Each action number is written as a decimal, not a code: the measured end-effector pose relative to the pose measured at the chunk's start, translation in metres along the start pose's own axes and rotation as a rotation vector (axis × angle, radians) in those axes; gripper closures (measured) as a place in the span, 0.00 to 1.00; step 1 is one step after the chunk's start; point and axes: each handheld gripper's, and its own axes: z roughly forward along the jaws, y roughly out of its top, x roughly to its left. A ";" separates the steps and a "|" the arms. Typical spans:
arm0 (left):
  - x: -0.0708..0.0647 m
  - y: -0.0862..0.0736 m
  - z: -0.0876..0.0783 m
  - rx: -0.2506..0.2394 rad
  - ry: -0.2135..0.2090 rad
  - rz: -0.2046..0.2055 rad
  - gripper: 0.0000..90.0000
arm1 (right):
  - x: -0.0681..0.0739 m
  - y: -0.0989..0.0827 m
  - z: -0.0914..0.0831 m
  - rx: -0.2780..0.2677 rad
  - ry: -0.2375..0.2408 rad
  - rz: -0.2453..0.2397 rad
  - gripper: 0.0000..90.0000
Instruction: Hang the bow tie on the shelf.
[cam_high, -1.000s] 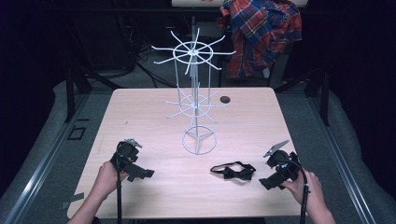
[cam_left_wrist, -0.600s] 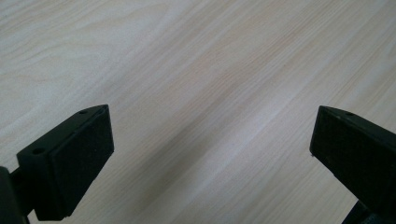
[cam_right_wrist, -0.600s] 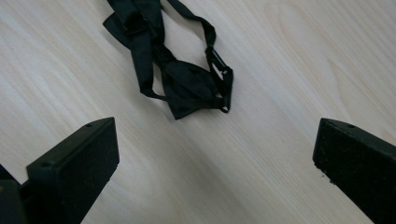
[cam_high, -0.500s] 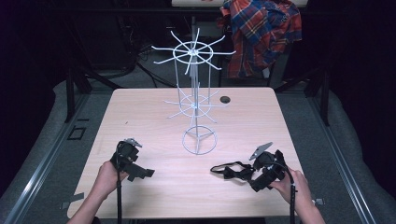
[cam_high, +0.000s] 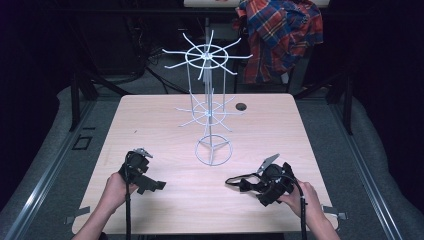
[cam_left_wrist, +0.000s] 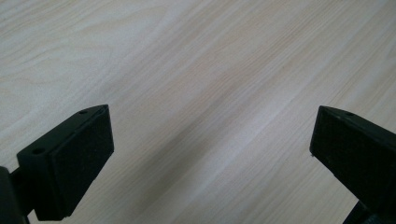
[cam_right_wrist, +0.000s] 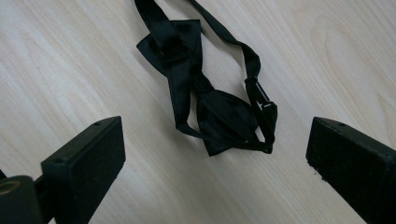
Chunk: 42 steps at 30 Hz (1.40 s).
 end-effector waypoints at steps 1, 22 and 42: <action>0.000 0.000 0.000 0.000 -0.001 -0.004 0.00 | 0.001 0.001 0.002 0.000 0.018 0.000 0.05; -0.001 0.001 0.000 -0.001 0.006 -0.001 0.00 | 0.007 0.011 0.017 0.032 0.033 -0.046 0.18; -0.001 0.000 0.000 0.005 0.002 -0.004 0.00 | 0.014 0.025 0.037 0.109 -0.003 -0.103 0.58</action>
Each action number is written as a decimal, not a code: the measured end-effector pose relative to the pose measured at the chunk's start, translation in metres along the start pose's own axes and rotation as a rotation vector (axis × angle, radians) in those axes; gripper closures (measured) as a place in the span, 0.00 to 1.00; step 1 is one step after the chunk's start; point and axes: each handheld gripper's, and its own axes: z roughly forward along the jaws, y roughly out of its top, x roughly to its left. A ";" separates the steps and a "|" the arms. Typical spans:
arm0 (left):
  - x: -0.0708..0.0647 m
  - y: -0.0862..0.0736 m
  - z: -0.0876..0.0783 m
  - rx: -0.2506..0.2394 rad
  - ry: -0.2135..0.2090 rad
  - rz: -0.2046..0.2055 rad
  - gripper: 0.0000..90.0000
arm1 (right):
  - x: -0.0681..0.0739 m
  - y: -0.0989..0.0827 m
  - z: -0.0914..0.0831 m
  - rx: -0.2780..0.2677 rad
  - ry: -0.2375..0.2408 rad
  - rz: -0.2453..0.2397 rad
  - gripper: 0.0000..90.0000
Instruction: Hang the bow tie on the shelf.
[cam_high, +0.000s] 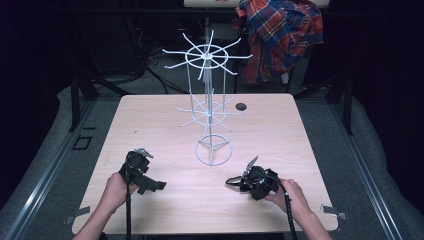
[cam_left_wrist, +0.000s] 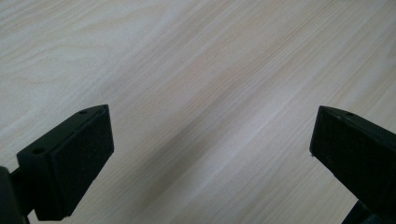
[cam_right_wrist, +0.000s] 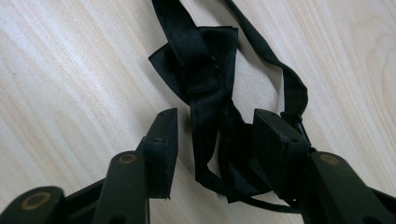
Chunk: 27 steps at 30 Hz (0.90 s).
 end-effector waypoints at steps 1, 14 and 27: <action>0.000 0.000 0.000 0.001 0.000 0.001 0.00 | 0.000 0.001 0.000 -0.004 -0.001 0.003 0.61; -0.001 0.000 0.001 0.008 0.003 0.006 0.00 | -0.001 0.001 0.003 -0.002 -0.027 0.024 0.75; 0.000 0.000 0.001 0.007 0.004 0.006 0.00 | -0.006 -0.003 0.004 -0.012 -0.030 0.075 0.84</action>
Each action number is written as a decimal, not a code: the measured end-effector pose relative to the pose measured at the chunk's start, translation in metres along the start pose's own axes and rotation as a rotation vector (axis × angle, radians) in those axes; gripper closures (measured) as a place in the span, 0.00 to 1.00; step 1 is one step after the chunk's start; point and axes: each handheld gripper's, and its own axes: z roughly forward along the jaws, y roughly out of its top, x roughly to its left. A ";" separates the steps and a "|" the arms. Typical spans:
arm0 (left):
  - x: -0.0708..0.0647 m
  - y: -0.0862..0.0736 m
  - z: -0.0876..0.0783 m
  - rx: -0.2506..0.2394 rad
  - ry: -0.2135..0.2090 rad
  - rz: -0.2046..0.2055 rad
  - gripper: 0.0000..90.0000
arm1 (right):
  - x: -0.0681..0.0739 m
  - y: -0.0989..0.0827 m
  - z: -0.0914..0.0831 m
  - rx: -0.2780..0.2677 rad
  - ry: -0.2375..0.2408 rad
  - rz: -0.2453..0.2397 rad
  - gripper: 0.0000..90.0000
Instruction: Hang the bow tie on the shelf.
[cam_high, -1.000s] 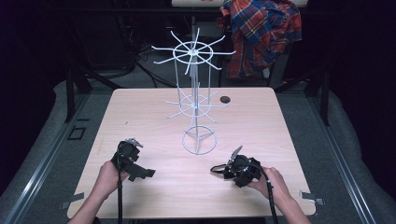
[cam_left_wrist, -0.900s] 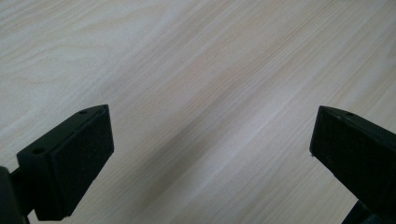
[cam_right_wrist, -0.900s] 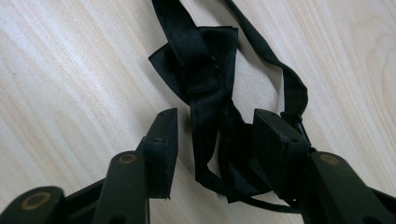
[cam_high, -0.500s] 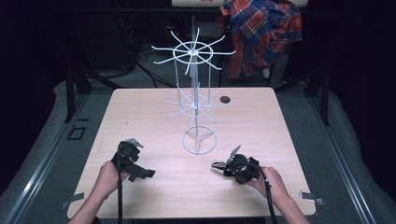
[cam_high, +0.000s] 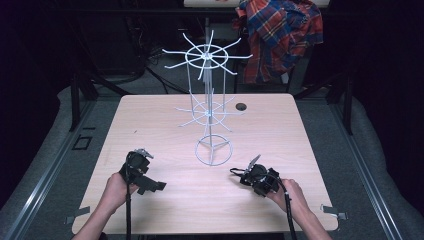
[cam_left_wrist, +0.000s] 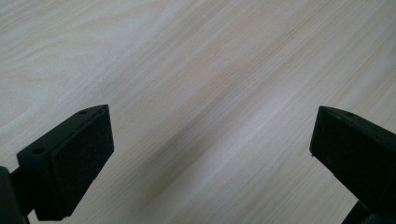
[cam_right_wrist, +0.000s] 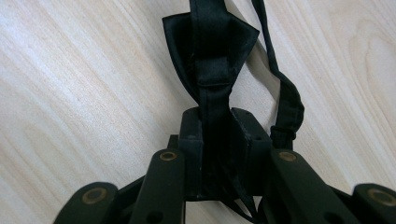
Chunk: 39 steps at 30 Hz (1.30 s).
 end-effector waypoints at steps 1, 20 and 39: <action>0.000 0.000 0.000 0.000 0.000 0.000 0.00 | -0.001 0.000 -0.001 -0.008 0.011 0.017 0.84; 0.000 0.000 -0.001 0.003 0.000 0.001 0.00 | -0.018 -0.006 -0.018 -0.115 0.078 0.136 0.84; 0.000 0.000 0.000 0.002 0.000 0.000 0.00 | -0.028 -0.011 -0.034 -0.242 0.121 0.254 0.84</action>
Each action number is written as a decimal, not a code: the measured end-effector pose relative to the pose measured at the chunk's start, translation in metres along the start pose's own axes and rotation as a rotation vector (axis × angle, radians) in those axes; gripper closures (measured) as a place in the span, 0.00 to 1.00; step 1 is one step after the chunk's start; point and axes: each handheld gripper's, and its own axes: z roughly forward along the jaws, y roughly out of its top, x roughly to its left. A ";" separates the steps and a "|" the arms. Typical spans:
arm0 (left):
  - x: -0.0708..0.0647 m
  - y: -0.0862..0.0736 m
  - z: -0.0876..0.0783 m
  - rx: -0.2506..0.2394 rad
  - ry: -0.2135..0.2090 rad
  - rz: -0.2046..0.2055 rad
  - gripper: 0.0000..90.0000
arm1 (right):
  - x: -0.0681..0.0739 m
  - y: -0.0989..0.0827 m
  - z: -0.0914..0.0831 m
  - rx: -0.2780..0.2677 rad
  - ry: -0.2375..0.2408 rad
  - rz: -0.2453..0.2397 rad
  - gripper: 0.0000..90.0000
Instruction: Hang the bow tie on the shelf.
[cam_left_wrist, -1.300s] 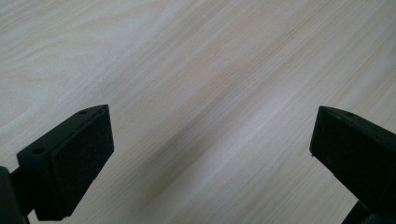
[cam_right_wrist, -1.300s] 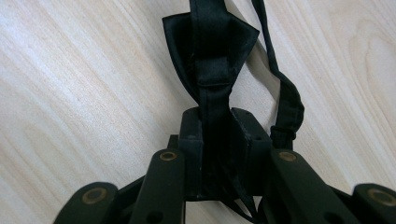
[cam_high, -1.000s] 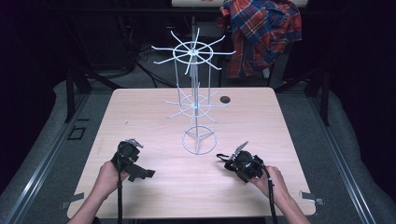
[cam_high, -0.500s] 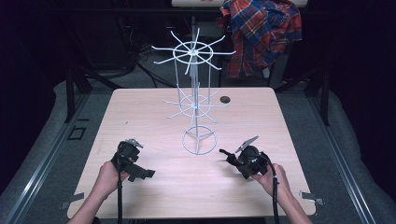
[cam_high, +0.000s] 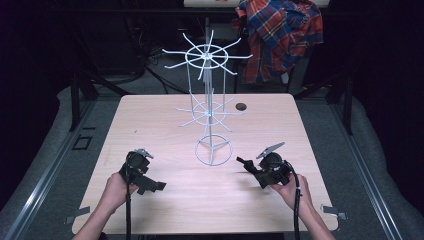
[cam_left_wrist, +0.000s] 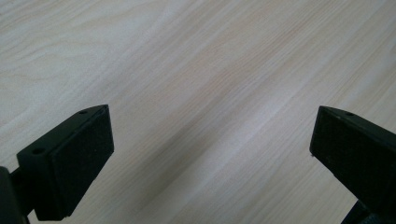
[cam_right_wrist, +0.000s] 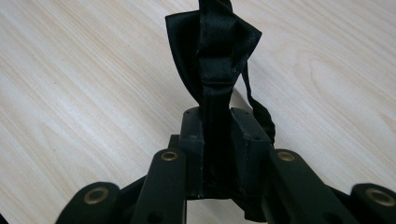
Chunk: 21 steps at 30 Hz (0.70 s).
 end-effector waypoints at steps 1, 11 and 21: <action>0.000 0.000 0.000 0.000 0.001 0.000 0.00 | -0.001 0.001 -0.003 0.002 -0.010 -0.004 0.84; 0.000 0.000 0.000 0.003 0.001 0.001 0.00 | -0.005 0.003 -0.012 -0.038 -0.009 0.030 0.84; 0.000 0.000 0.000 0.004 0.003 -0.002 0.00 | -0.008 0.007 -0.019 -0.075 -0.024 0.054 0.84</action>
